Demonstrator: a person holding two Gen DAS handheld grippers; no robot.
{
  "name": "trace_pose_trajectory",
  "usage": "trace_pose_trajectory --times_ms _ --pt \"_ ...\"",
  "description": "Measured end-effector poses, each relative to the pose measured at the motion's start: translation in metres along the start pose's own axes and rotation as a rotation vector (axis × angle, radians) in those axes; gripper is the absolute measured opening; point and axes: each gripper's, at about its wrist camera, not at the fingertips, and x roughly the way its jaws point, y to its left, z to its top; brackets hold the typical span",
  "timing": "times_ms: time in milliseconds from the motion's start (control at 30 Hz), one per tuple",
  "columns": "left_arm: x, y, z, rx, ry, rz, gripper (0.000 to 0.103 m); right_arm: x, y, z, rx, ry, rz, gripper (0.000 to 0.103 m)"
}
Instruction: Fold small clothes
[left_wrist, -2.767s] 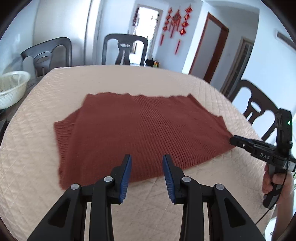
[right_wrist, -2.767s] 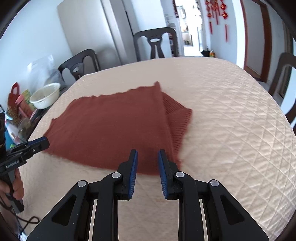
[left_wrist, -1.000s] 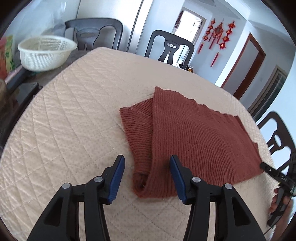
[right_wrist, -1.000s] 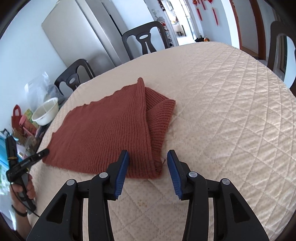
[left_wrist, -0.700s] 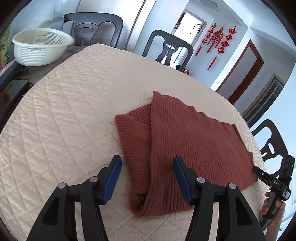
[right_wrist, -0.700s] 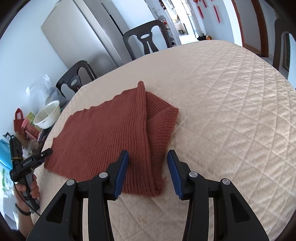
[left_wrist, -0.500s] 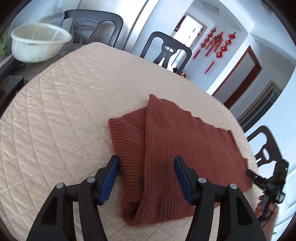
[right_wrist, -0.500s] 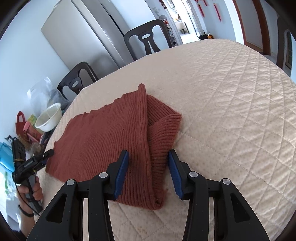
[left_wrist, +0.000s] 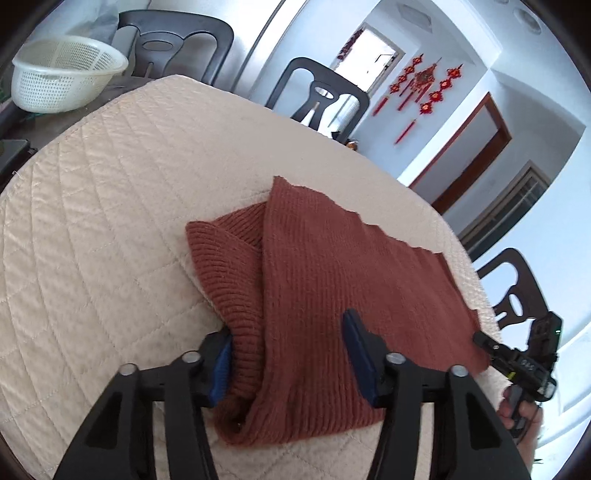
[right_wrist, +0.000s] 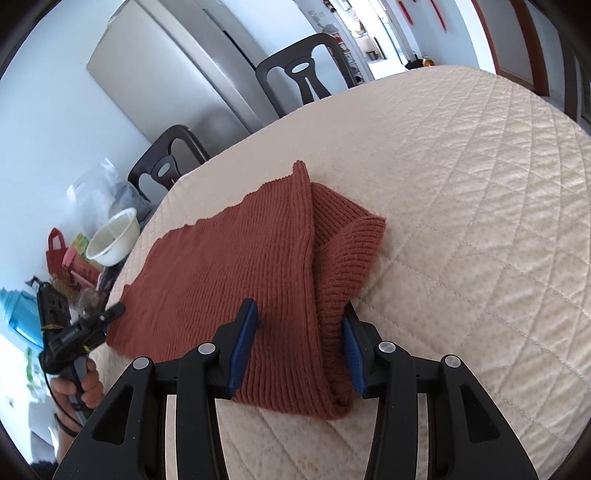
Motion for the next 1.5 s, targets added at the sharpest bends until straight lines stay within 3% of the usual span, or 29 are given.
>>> trace_pose_trajectory --times_ms 33,67,167,267,533,1033,1367,1500 --pt "0.000 0.000 0.000 0.005 0.003 0.010 0.043 0.000 0.001 0.000 -0.001 0.001 -0.007 0.039" --pt "-0.001 0.001 0.000 0.006 0.004 0.022 0.035 -0.001 0.001 -0.001 -0.009 0.000 -0.025 0.027" --pt "-0.004 0.007 0.001 -0.003 0.015 0.033 0.023 -0.002 -0.002 -0.002 0.005 0.003 -0.027 0.018" --pt "-0.012 0.004 0.002 0.017 0.018 0.032 0.019 -0.008 0.000 -0.001 0.008 0.009 -0.019 0.015" --pt "-0.043 -0.007 -0.008 0.062 0.021 -0.029 0.018 -0.038 0.018 -0.008 -0.035 0.013 0.013 0.014" --pt "-0.095 -0.002 -0.082 0.053 0.061 -0.094 0.018 -0.087 0.016 -0.072 -0.048 0.059 -0.010 0.014" --pt "-0.088 0.003 -0.097 0.055 0.100 -0.087 0.019 -0.081 -0.003 -0.087 -0.004 0.084 -0.022 0.016" --pt "-0.099 0.005 -0.095 0.067 0.081 -0.069 0.022 -0.093 0.002 -0.088 -0.045 0.068 -0.038 0.018"
